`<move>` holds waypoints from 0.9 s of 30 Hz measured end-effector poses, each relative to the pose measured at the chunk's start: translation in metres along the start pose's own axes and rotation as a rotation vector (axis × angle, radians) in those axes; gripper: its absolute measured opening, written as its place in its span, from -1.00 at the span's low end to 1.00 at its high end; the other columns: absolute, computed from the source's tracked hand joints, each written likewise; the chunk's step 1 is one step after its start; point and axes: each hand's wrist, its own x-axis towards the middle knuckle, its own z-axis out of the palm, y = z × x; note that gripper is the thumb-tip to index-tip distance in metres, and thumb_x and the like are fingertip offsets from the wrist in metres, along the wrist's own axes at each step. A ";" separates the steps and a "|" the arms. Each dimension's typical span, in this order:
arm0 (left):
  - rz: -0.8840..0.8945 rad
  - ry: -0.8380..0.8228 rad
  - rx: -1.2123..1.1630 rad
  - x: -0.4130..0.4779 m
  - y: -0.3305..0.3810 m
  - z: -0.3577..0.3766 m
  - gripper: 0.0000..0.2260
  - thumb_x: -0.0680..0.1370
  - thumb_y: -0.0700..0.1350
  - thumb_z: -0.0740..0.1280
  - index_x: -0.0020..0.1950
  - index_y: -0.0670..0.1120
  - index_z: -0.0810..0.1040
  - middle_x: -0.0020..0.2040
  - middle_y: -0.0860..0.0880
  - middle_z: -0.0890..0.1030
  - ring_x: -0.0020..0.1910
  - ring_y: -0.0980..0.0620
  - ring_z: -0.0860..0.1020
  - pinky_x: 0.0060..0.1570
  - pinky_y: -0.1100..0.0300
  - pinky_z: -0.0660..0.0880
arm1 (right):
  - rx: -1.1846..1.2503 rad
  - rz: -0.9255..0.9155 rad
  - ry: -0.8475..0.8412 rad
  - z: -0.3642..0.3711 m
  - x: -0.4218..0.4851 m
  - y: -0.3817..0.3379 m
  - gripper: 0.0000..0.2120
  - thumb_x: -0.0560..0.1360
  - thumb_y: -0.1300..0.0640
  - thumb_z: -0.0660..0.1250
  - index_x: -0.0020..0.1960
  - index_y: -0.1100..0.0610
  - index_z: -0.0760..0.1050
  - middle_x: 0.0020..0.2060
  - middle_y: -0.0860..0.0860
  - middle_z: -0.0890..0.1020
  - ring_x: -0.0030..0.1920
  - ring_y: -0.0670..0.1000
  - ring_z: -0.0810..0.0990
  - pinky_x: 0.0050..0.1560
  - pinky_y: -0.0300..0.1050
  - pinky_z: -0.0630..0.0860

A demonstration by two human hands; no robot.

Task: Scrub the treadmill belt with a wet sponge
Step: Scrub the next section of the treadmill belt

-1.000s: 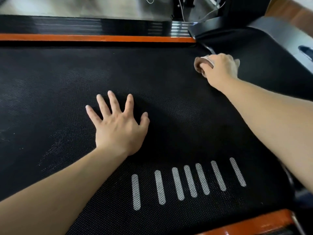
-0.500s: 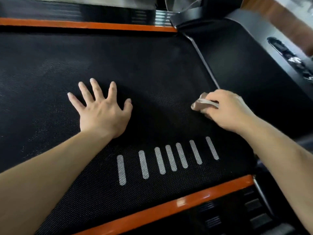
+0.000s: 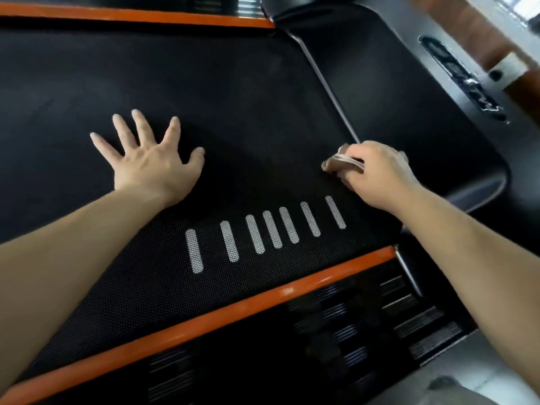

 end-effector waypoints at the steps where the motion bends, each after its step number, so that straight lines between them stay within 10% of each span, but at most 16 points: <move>1: 0.020 -0.012 -0.002 -0.001 -0.002 -0.001 -0.31 0.59 0.40 -0.04 0.66 0.14 -0.01 0.67 -0.25 -0.14 0.62 -0.31 -0.25 0.47 -0.43 -0.30 | -0.016 0.018 -0.019 -0.004 -0.015 0.002 -0.91 0.50 -0.04 0.44 -0.02 -0.13 0.56 -0.12 -0.09 0.52 0.02 0.09 0.54 0.14 0.10 0.44; 27: 0.408 -0.008 -0.201 -0.104 -0.126 -0.013 -0.30 0.53 0.39 0.04 0.58 0.08 0.34 0.66 -0.01 0.14 0.66 0.07 -0.03 0.62 -0.04 -0.12 | 0.218 -0.170 0.101 0.048 -0.154 -0.175 -0.87 0.48 -0.01 0.38 -0.16 -0.04 0.45 -0.31 -0.09 0.51 -0.30 0.05 0.51 -0.22 -0.02 0.44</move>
